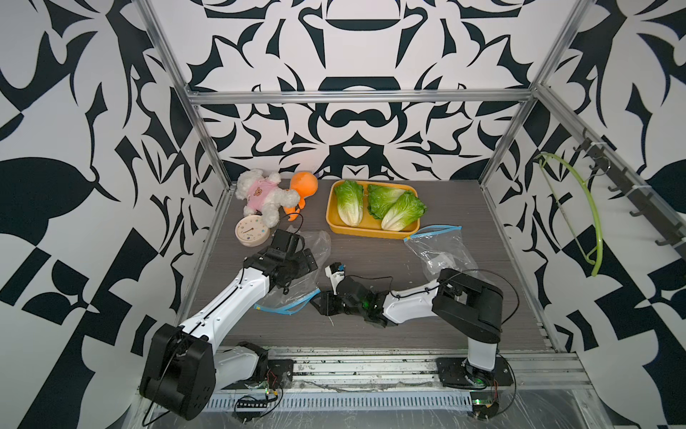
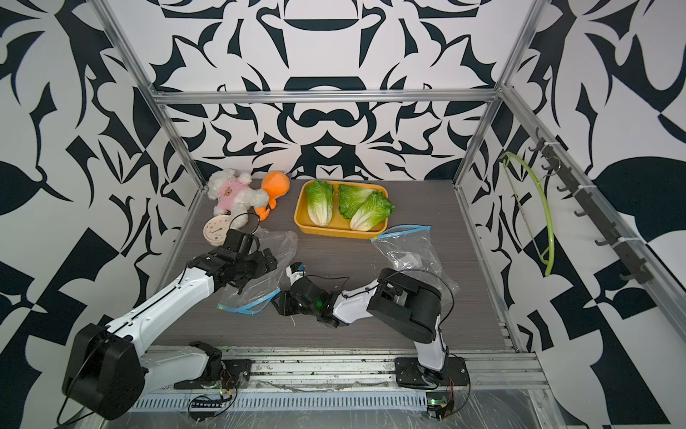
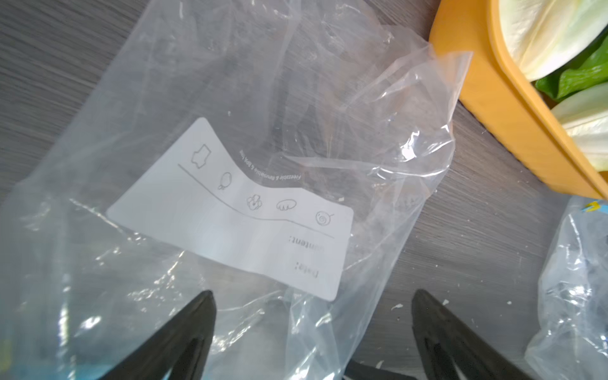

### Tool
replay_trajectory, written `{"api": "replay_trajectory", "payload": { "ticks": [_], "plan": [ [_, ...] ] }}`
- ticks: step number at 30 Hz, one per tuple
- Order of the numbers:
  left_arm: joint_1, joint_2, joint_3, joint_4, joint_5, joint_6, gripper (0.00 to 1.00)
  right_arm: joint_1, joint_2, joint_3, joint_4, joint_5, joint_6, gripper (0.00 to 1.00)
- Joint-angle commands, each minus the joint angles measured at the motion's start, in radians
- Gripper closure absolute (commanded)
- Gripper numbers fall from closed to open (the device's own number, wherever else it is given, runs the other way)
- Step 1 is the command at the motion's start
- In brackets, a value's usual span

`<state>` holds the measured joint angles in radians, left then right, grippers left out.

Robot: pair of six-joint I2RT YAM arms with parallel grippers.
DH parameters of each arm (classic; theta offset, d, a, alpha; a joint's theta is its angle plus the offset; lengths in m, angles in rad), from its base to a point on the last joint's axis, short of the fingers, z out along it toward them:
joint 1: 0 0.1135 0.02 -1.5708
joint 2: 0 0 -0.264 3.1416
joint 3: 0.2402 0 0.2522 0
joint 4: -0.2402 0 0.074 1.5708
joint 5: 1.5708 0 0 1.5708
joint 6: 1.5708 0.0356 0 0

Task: Put the chinese cabbages into a zipper bag and zip it
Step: Pick up the zipper food storage bag at the center of the board.

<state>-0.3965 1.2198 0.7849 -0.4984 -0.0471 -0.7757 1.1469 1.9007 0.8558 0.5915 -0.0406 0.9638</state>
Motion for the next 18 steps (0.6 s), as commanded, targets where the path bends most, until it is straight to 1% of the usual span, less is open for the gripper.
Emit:
{"api": "replay_trajectory", "payload": {
  "ticks": [1,4,7,9,14,18],
  "plan": [
    [0.008,0.014,-0.018,0.04,0.033,-0.02,0.05,0.023,-0.048,-0.014,0.046,0.017,0.047,0.53],
    [0.008,0.018,-0.028,0.05,0.038,-0.029,0.05,0.044,-0.047,-0.007,0.036,0.038,0.059,0.52],
    [0.008,0.014,-0.035,0.051,0.037,-0.037,0.05,0.047,-0.025,-0.001,0.081,0.027,0.082,0.52],
    [0.01,0.014,-0.038,0.053,0.036,-0.037,0.05,0.055,-0.019,0.008,0.079,0.021,0.081,0.52],
    [0.01,0.021,-0.038,0.058,0.05,-0.04,0.06,0.068,-0.022,0.014,0.067,0.05,0.078,0.53],
    [0.01,0.021,-0.05,0.072,0.065,-0.048,0.06,0.068,0.018,0.061,0.077,0.062,0.088,0.55]
  ]
}}
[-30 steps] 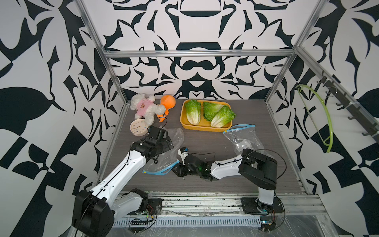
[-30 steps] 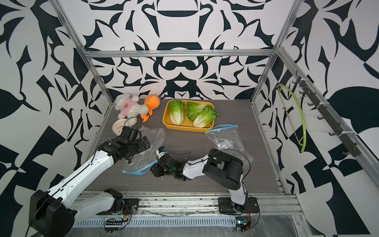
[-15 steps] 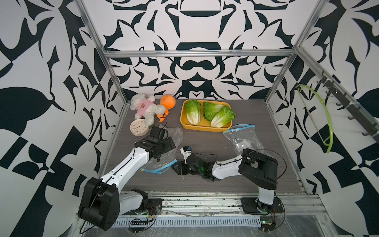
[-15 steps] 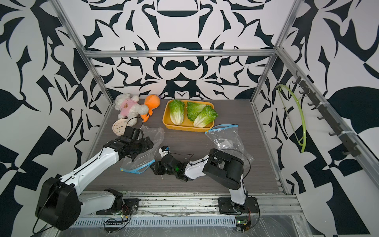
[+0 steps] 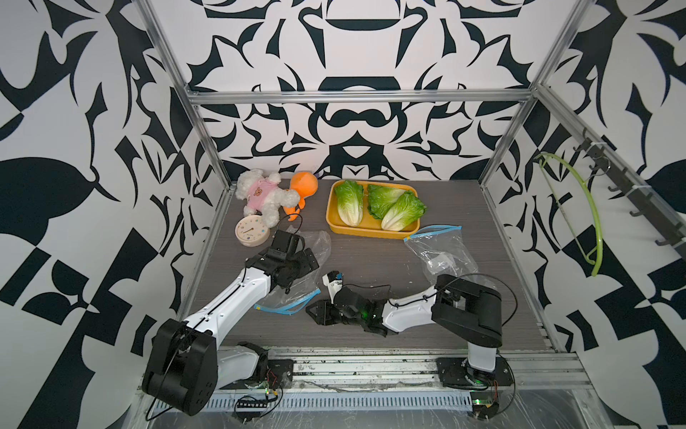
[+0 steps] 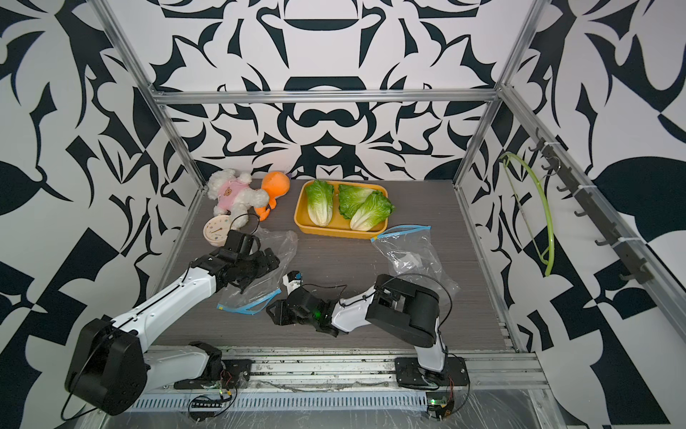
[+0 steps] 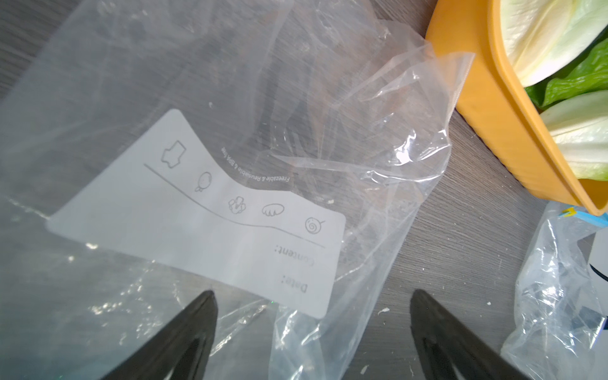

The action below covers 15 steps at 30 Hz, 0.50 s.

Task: Put the chinese cabbages into a zipper bag and zip it
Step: Pick up the zipper food storage bag at the center of the board.

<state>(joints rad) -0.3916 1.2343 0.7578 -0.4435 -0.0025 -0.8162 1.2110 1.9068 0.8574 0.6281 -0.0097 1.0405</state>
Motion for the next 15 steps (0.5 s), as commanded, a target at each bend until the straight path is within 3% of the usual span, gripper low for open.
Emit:
{"api": "replay_trajectory", "payload": {
  "ticks": [1,6,15],
  "plan": [
    [0.006,0.007,-0.025,0.02,0.021,-0.009,0.06,0.004,0.022,0.067,0.037,0.042,0.017,0.56],
    [0.007,0.014,-0.026,0.02,0.03,-0.011,0.06,0.005,0.047,0.098,0.036,0.076,0.025,0.61],
    [0.007,-0.003,-0.045,0.03,0.034,-0.028,0.08,0.003,0.072,0.132,0.033,0.14,0.03,0.88]
  ]
}}
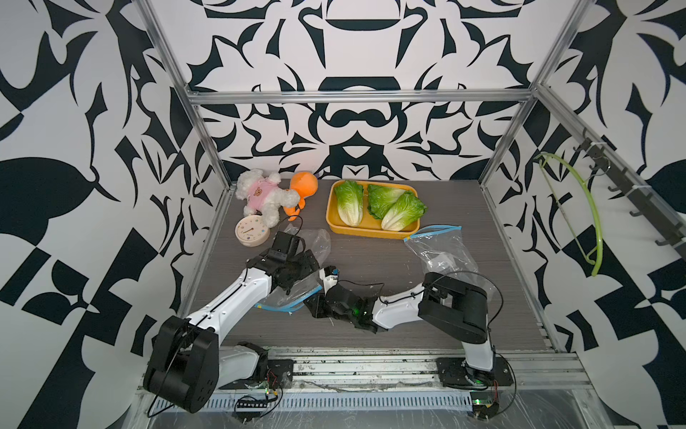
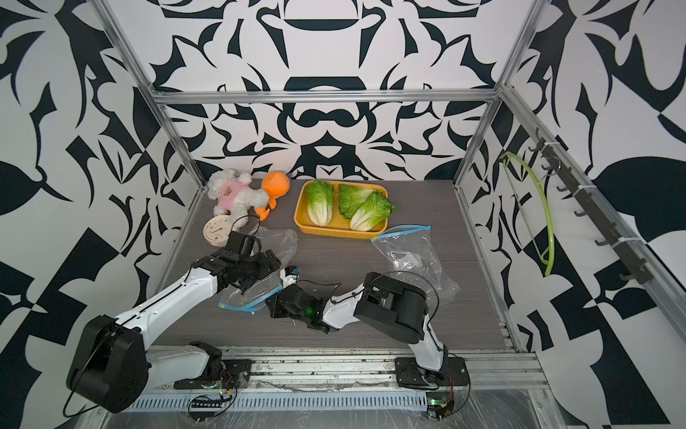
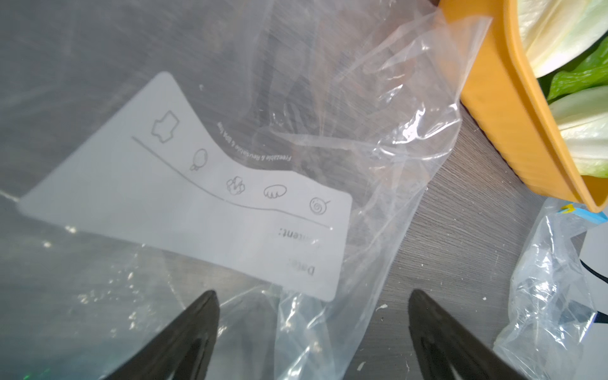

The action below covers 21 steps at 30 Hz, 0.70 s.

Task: Put the chinese cabbages into a zipper bag and zip it
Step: Pick up the zipper food storage bag at the center of the board.

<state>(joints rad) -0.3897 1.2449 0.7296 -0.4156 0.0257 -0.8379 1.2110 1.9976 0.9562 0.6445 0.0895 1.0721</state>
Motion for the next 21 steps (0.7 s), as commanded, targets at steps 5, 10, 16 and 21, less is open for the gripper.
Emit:
{"api": "replay_trajectory", "payload": {
  "ticks": [5,10,16,21],
  "plan": [
    [0.005,-0.028,-0.015,-0.013,-0.012,-0.006,0.08,-0.001,-0.041,0.011,0.01,0.064,-0.008,0.98],
    [0.005,-0.061,0.009,-0.058,-0.05,0.006,0.08,-0.009,-0.076,-0.026,0.011,0.067,0.0,1.0],
    [0.002,-0.133,0.083,-0.18,-0.129,0.068,0.08,-0.03,-0.19,-0.067,-0.125,0.045,-0.001,1.0],
    [-0.057,-0.258,0.139,-0.254,-0.203,0.119,0.08,-0.07,-0.344,-0.051,-0.4,-0.003,-0.033,1.0]
  ]
}}
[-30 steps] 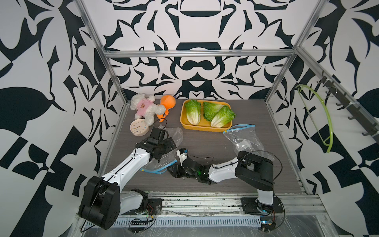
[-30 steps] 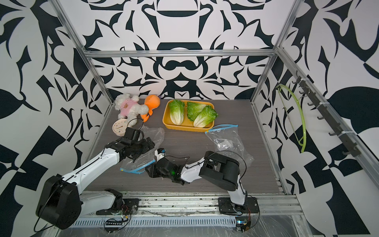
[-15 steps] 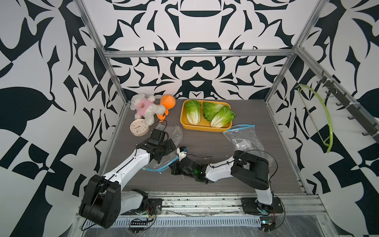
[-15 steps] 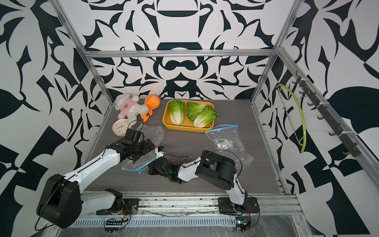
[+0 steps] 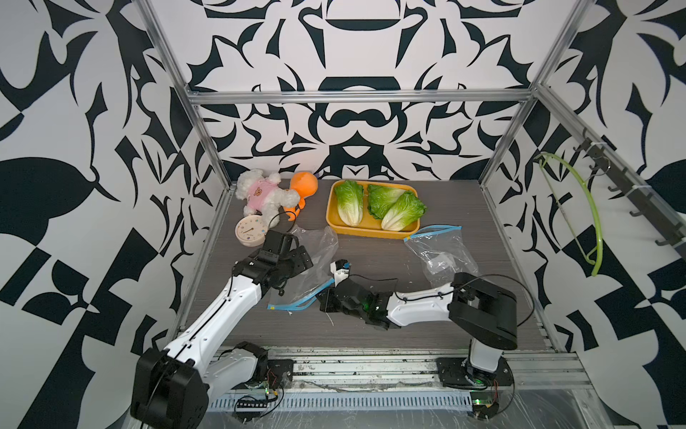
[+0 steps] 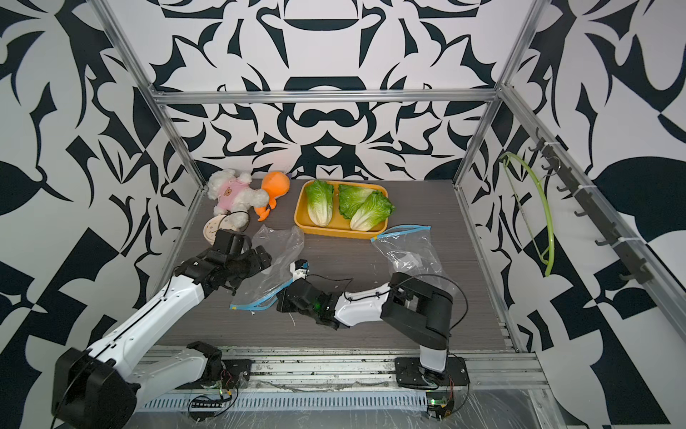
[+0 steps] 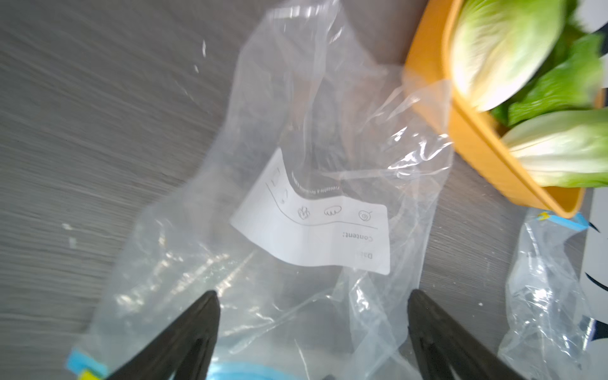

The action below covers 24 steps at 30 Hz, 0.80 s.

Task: Put the chinese cabbages into a zipper bag and zip it
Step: Pick up the zipper food storage bag at the center of the board, then open the zipper of the food storage bag.

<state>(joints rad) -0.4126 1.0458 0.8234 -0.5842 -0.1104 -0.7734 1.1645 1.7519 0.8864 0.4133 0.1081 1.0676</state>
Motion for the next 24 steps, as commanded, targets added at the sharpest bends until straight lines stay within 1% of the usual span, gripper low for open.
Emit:
{"api": "replay_trajectory", "payload": {
  "ticks": [1,3,6,9,12,15,16,20,21,24],
  "plan": [
    [-0.059,-0.083,0.061,-0.108,-0.097,0.063,0.08,-0.037,-0.133,0.027,-0.231,-0.035,-0.043,1.0],
    [-0.115,-0.118,0.088,-0.145,-0.159,0.07,0.08,-0.066,-0.19,0.064,-0.377,-0.064,-0.062,1.0],
    [-0.198,-0.152,0.126,-0.19,-0.22,0.081,0.09,-0.118,-0.245,0.141,-0.565,-0.128,-0.113,1.0],
    [-0.281,-0.173,0.164,-0.209,-0.256,0.097,0.1,-0.159,-0.273,0.216,-0.699,-0.185,-0.159,1.0],
    [-0.391,-0.182,0.201,-0.212,-0.305,0.125,0.12,-0.195,-0.28,0.292,-0.827,-0.23,-0.214,1.0],
    [-0.515,-0.158,0.253,-0.257,-0.374,0.135,0.14,-0.239,-0.297,0.324,-0.847,-0.319,-0.253,1.0],
    [-0.568,-0.141,0.28,-0.284,-0.429,0.126,0.14,-0.253,-0.298,0.338,-0.853,-0.353,-0.269,1.0],
    [-0.757,-0.07,0.39,-0.374,-0.592,0.101,0.14,-0.292,-0.301,0.401,-0.925,-0.406,-0.348,1.0],
    [-0.78,-0.045,0.416,-0.402,-0.611,0.096,0.14,-0.307,-0.306,0.399,-0.923,-0.434,-0.348,1.0],
    [-0.804,0.078,0.516,-0.501,-0.588,0.095,0.14,-0.346,-0.32,0.388,-0.901,-0.503,-0.349,1.0]
  ]
}}
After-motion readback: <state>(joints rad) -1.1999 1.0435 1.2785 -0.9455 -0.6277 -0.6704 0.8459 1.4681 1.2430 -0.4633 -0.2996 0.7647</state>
